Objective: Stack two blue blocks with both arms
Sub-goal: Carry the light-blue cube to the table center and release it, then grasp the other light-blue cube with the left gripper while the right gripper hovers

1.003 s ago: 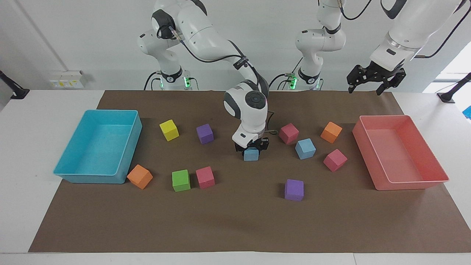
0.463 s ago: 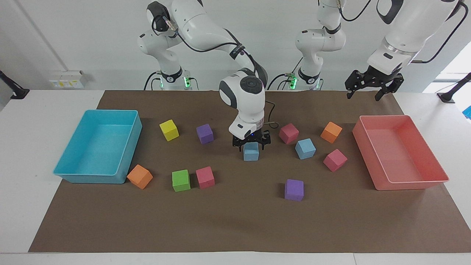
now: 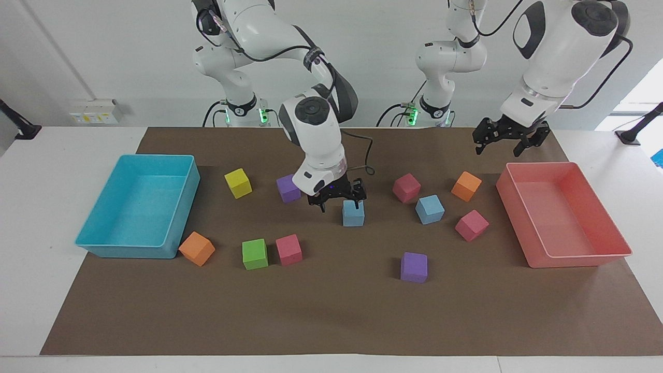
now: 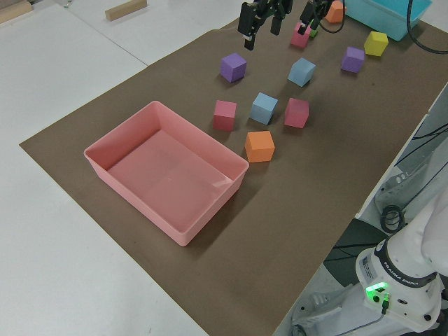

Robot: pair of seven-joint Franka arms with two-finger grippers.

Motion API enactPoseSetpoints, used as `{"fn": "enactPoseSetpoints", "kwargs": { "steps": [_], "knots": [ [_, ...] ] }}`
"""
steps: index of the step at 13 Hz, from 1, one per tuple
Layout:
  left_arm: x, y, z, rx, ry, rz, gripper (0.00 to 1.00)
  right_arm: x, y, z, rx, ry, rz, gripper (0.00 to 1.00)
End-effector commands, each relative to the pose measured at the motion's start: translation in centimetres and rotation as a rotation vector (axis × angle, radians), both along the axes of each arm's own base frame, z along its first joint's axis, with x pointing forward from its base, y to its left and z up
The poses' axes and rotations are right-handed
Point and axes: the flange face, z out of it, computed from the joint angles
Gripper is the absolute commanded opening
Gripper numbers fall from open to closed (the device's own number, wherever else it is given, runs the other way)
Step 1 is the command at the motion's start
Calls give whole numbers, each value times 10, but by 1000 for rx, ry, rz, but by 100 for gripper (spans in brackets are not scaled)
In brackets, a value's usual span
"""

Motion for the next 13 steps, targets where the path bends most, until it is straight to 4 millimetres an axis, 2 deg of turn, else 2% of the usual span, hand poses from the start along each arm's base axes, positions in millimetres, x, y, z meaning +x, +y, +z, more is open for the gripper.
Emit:
{"fn": "enactPoseSetpoints", "kwargs": {
  "steps": [1,3,5,8,9,11,12,13],
  "knots": [
    [-13,-12,-28,-11,-32,53,100,8,-30,0,165,26,21,100],
    [-15,-27,-54,-9,-32,68,100,13,-50,-7,269,56,6,100],
    [-15,-34,-74,-12,-38,99,100,11,-58,-14,317,66,27,99],
    [-14,-47,-111,-14,-38,104,100,10,-76,-35,412,65,57,61],
    [-10,-58,-129,-13,-28,110,100,12,-88,-40,419,68,54,44],
    [-3,-72,-154,-17,-30,140,100,8,-93,-54,452,75,65,10],
    [-2,-75,-165,-15,-23,139,100,5,-96,-65,496,76,62,0],
    [-1,-75,-178,-15,-20,140,100,3,-99,-75,533,74,48,0]
  ]
}}
